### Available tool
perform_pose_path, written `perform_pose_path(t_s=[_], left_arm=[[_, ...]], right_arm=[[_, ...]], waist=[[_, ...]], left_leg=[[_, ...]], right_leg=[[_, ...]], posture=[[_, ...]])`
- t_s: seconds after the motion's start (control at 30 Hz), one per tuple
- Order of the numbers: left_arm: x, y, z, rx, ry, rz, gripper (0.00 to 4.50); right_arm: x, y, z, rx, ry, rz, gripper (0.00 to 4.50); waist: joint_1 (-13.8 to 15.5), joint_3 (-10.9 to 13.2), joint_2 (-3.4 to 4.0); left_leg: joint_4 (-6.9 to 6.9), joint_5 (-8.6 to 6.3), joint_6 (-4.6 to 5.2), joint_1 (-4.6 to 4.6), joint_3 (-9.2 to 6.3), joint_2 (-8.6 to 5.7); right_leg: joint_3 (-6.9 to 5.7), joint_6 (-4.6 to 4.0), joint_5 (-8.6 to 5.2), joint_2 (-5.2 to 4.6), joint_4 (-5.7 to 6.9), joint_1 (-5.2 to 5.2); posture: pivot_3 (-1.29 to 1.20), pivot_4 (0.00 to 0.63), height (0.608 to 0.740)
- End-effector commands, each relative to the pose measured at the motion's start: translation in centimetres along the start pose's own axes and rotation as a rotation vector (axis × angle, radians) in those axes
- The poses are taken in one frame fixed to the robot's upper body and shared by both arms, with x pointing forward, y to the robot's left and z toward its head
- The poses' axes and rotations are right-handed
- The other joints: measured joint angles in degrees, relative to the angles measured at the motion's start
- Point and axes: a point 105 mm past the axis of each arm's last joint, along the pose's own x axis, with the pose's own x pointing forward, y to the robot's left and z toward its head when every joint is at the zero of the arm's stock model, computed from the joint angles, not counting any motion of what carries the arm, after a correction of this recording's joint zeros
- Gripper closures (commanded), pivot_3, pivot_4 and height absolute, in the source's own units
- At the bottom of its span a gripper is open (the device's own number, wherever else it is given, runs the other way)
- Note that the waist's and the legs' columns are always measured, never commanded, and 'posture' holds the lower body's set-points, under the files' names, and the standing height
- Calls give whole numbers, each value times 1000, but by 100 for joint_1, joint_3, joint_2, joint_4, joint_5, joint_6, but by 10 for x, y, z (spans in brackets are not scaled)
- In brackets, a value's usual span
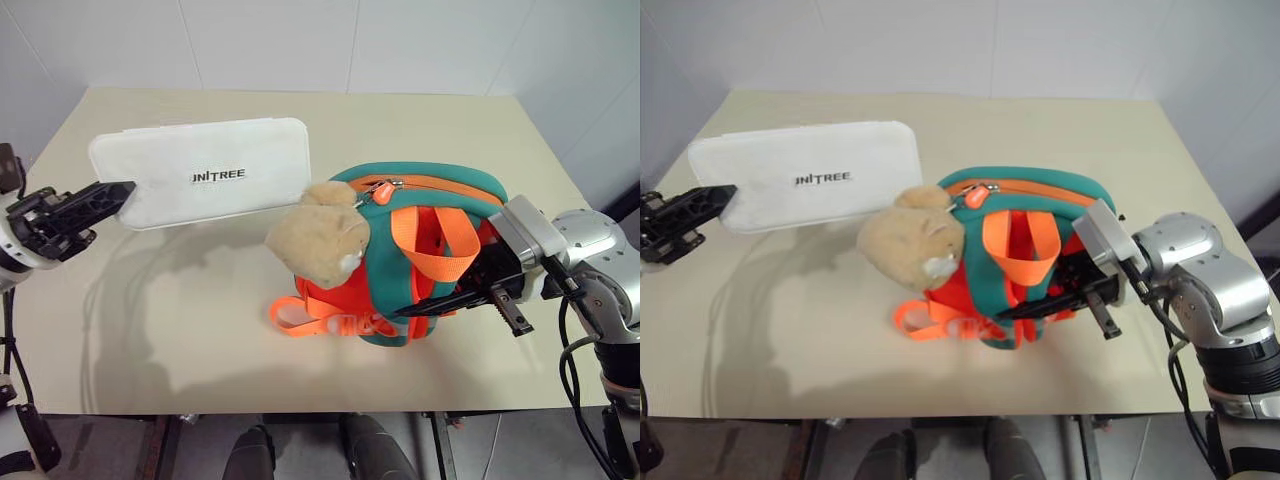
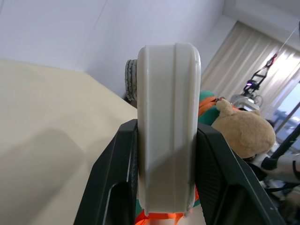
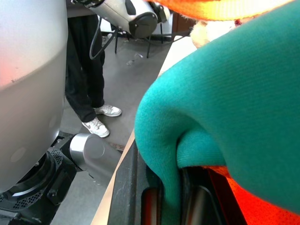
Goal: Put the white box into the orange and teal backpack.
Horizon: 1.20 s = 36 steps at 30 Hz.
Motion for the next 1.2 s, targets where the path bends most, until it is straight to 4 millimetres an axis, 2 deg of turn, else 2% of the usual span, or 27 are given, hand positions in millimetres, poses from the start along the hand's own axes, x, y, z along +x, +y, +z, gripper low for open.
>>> perform_pose_path(t_s=[0.03, 0.27, 0.43, 0.6, 0.9, 1.03, 1.2], left_arm=[[-3, -22, 19, 113, -21, -62, 3216], [-3, -31, 19, 173, -11, -89, 3216], [-2, -32, 11, 197, 65, -83, 3216], [12, -39, 3, 213, 127, -136, 3216], [25, -27, -11, 288, 279, -148, 3216], [38, -28, -21, 319, 380, -199, 3216], [64, -24, -24, 398, 423, -236, 3216]], right_arm=[[-4, 3, 5, -15, 5, 30, 4456], [-6, -4, 4, -11, 7, 22, 4456], [-5, -6, 4, -9, 6, 24, 4456], [-5, -7, 2, -4, 13, 30, 4456], [-3, -9, 2, -9, 3, 28, 4456], [-2, -9, 1, -7, 0, 21, 4456], [0, -10, -1, -5, -4, 12, 4456]], waist=[[3, 1, 1], [6, 2, 3], [-10, 3, 5], [3, 4, 5], [0, 4, 6], [9, 4, 6], [13, 4, 7]], left_leg=[[0, 0, 0, 0, 0, 0], [5, 0, 0, 0, 0, 1], [4, 0, 1, 0, 1, 1], [9, -1, 1, 0, 1, 2], [12, -1, 1, 1, 1, 1], [14, -1, 1, 1, 1, 1], [22, -1, 2, 0, 0, 1]], right_leg=[[0, 0, 0, 0, 0, 0], [-1, -1, 0, 0, 3, 0], [1, -1, -1, 1, 4, 0], [-1, -3, -2, 1, 5, 1], [-1, -3, -1, 2, 8, 2], [-1, -3, -1, 2, 9, 2], [-1, -1, -1, 4, 12, 6]], posture=[[0, 150, 740], [0, 150, 740], [0, 150, 740], [0, 150, 740], [0, 150, 740], [0, 150, 740], [0, 150, 740]])
